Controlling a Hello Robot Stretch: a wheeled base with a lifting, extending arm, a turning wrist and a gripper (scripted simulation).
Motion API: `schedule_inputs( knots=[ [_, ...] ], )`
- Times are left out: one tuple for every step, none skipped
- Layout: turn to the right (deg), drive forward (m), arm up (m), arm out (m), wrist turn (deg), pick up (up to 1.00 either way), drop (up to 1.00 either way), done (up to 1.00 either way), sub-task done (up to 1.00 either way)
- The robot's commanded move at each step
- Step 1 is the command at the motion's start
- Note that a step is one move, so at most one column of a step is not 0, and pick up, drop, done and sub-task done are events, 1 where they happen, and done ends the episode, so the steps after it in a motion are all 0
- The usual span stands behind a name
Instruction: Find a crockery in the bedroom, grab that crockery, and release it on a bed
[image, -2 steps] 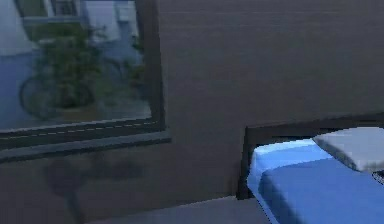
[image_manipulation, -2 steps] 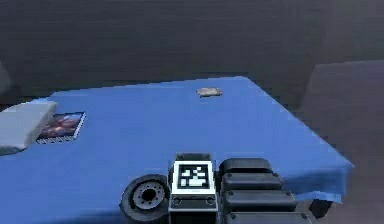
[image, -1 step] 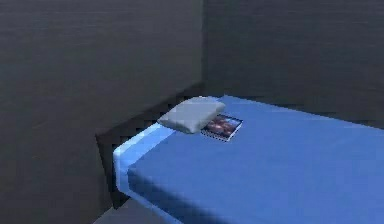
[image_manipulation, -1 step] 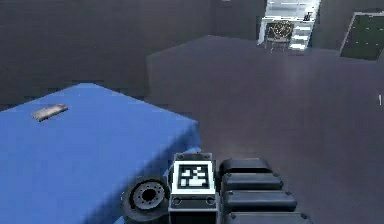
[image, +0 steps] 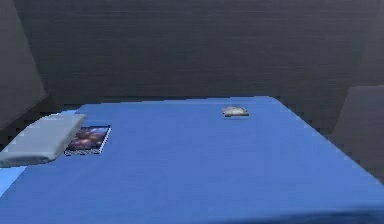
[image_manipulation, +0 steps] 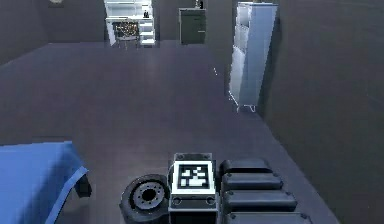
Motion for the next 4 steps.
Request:
schedule_inputs(
  knots=[
    [0.0, 0.35, 0.00, 0.00, 0.0, 0.00, 0.00, 0.00, 0.00],
    [-15.0, 0.00, 0.00, 0.00, 0.0, 0.00, 0.00, 0.00, 0.00],
    [21.0, 0.00, 0.00, 0.00, 0.0, 0.00, 0.00, 0.00, 0.00],
    [-18.0, 0.00, 0.00, 0.00, 0.0, 0.00, 0.00, 0.00, 0.00]
  ],
)
